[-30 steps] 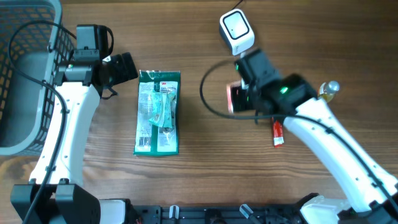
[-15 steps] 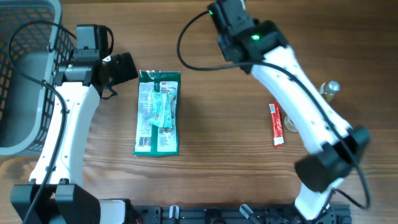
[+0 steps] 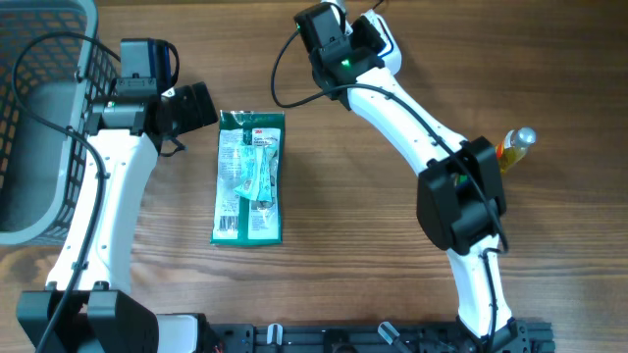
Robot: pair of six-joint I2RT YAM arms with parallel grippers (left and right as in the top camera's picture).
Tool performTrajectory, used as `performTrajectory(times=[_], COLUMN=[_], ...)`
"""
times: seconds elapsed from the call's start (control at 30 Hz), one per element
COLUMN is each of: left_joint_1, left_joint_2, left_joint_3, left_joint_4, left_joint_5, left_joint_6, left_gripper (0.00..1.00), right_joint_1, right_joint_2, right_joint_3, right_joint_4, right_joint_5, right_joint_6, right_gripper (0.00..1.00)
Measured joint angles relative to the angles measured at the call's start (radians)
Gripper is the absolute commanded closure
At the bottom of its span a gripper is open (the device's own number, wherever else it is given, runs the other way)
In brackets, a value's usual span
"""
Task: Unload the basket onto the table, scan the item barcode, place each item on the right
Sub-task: 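Raise the tissue box up to the white scanner, then carry the tissue box right and set it down near the tub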
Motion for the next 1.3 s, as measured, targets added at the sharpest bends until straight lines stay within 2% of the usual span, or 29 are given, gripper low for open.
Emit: performTrajectory(times=[0.37, 0.73, 0.9, 1.03, 1.17, 1.3], left_joint_1=[0.000, 0.000, 0.000, 0.000, 0.000, 0.000], left_joint_2=[0.000, 0.000, 0.000, 0.000, 0.000, 0.000], left_joint_3=[0.000, 0.000, 0.000, 0.000, 0.000, 0.000], left_joint_4=[0.000, 0.000, 0.000, 0.000, 0.000, -0.001], left_joint_5=[0.000, 0.000, 0.000, 0.000, 0.000, 0.000], left_joint_6=[0.000, 0.000, 0.000, 0.000, 0.000, 0.000], left_gripper=[0.00, 0.00, 0.00, 0.00, 0.00, 0.00], right_joint_1=[-0.026, -0.054, -0.054, -0.054, -0.054, -0.064], right_joint_2=[0.020, 0.026, 0.025, -0.021, -0.174, -0.404], right_joint_3=[-0.001, -0.043, -0.043, -0.054, -0.063, -0.056], right_joint_4=[0.077, 0.085, 0.078, -0.041, -0.278, -0.577], right_joint_5=[0.016, -0.101, -0.089, -0.087, -0.154, -0.309], right_joint_6=[-0.085, -0.017, 0.006, 0.053, 0.158, 0.332], right_gripper=[0.96, 0.96, 0.96, 0.96, 0.96, 0.96])
